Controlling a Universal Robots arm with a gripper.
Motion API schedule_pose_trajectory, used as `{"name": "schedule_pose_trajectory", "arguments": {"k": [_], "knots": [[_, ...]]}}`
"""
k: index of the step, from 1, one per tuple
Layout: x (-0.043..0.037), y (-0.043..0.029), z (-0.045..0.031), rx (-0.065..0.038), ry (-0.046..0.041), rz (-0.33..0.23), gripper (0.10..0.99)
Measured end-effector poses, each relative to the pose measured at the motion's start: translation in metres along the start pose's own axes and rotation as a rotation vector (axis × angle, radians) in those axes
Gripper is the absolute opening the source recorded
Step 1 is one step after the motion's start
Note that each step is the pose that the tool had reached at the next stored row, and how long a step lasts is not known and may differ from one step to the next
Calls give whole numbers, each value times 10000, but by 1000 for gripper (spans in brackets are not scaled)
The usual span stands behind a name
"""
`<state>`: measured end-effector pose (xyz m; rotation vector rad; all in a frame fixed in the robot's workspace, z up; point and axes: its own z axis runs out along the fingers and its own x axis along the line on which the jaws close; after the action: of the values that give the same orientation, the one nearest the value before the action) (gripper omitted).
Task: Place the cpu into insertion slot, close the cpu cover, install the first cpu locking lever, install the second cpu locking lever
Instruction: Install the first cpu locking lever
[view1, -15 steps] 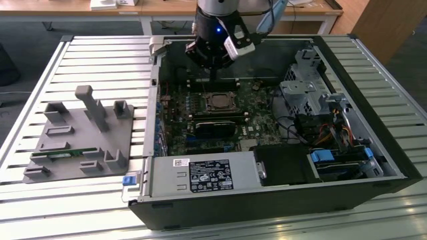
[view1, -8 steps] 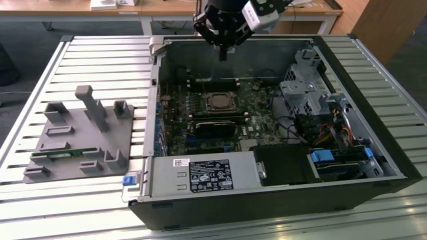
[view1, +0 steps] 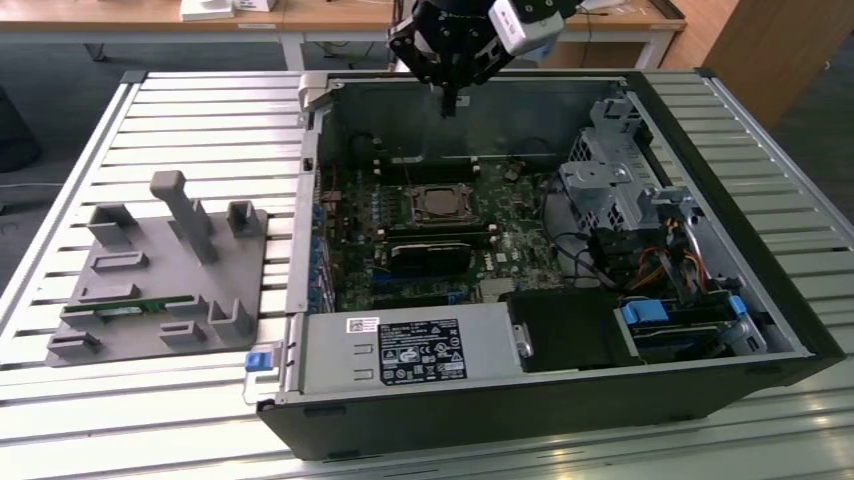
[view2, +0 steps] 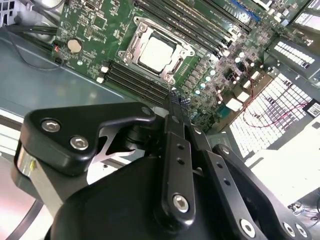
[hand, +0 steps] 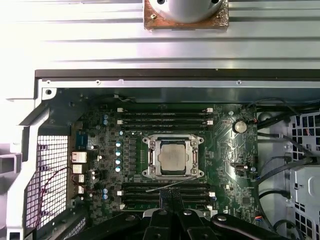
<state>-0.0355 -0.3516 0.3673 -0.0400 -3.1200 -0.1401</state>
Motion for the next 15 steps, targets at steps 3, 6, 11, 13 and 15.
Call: {"name": "schedule_pose_trajectory", "arguments": {"k": [3, 6, 11, 13, 15], "knots": [[1, -2, 14, -2, -5, -2, 106], [2, -3, 35, 0, -12, -1, 106], [4, -4, 44, 0, -23, -2, 106], [12, -5, 51, -2, -39, -2, 106], [28, -6, 58, -1, -56, -5, 106]]}}
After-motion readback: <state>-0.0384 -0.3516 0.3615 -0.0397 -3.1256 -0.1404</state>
